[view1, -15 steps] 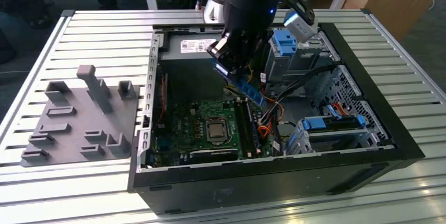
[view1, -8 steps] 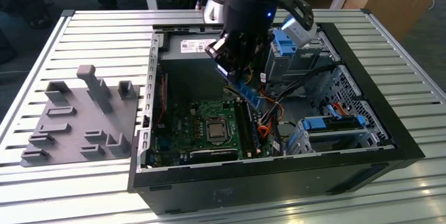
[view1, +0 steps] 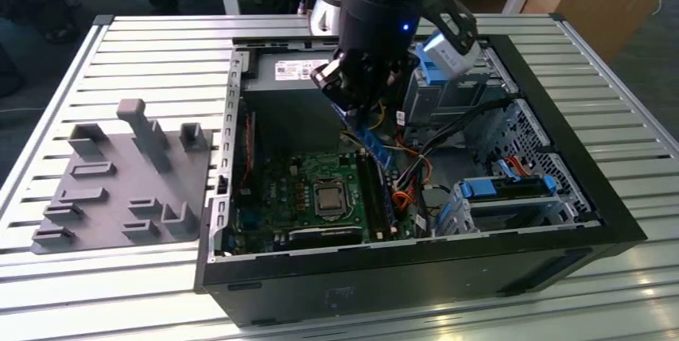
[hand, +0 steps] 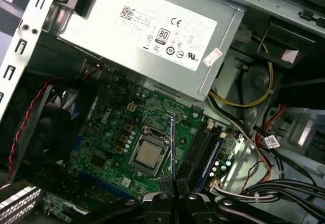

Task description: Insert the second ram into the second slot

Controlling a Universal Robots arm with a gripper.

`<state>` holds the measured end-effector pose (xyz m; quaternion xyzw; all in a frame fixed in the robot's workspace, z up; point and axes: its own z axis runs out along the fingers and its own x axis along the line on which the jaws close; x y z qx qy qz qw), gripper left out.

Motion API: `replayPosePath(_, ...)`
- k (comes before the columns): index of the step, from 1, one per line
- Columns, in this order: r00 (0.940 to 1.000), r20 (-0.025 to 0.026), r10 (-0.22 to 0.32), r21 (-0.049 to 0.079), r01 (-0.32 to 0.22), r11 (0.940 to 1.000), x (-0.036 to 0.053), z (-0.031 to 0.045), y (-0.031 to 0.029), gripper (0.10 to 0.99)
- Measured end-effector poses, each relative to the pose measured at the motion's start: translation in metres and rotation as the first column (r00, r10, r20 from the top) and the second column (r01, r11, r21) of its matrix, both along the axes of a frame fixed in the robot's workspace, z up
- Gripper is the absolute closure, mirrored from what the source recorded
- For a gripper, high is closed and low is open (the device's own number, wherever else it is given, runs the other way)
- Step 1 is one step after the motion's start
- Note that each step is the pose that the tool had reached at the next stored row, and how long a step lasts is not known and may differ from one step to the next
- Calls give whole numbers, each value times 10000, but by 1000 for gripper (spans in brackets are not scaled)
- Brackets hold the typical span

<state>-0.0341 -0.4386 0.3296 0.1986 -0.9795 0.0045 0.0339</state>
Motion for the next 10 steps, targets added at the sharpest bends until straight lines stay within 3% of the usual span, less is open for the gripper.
replayPosePath(5, 9981, 11, -615, -18, 615, 9981, 0, -37, 0, 949)
replayPosePath(10, 9916, 22, -1292, -25, 1293, 9916, 0, -81, 0, 949)
